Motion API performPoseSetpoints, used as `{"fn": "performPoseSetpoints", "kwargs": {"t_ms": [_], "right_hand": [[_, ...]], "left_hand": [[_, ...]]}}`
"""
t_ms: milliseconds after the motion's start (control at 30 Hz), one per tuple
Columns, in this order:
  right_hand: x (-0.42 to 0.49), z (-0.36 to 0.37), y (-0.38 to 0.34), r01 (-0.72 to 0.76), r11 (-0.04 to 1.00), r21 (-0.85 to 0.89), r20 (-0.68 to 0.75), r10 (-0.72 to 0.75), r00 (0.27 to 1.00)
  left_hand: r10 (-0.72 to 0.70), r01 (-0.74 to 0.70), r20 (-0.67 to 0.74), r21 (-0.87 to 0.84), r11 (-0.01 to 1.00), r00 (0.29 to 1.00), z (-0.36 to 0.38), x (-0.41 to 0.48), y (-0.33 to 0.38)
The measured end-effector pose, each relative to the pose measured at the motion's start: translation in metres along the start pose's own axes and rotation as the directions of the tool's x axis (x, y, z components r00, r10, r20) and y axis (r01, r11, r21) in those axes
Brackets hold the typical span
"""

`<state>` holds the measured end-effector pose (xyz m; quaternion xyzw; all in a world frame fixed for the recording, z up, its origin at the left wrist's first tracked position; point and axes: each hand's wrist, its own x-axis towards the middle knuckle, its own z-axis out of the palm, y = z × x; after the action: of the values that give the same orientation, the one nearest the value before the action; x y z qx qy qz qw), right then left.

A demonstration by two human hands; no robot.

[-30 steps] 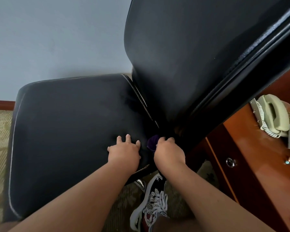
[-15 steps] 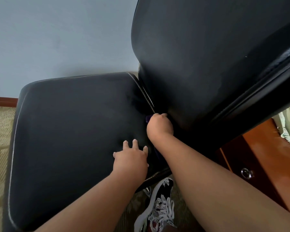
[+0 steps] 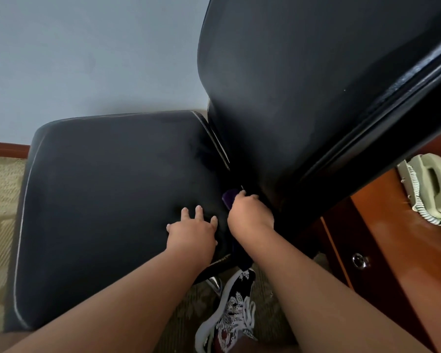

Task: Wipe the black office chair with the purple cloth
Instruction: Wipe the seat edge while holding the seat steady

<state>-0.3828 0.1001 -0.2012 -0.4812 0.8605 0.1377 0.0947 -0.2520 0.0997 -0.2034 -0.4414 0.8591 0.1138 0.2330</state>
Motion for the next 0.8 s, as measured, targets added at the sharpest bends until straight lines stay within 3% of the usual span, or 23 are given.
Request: {"fn": "performPoseSetpoints", "kwargs": {"t_ms": [200,433,800], "right_hand": [[-0.019,0.013,0.004,-0.015,0.999,-0.03,-0.022,0.015,1.0],[0.037,-0.003,-0.026,-0.027,0.988,0.153,-0.1,0.042,0.994],[0.114,-0.028,-0.063,-0.027,0.986,0.167,-0.187,0.058,0.981]], "left_hand": [[0.008,-0.009,-0.022,-0.028,1.0,1.0,0.004,-0.007,-0.002],[0.038,-0.039,-0.016,-0.034,0.999,0.999,0.004,-0.005,-0.005],[0.047,-0.047,-0.005,0.0,0.999,0.999,-0.006,0.001,-0.008]]}}
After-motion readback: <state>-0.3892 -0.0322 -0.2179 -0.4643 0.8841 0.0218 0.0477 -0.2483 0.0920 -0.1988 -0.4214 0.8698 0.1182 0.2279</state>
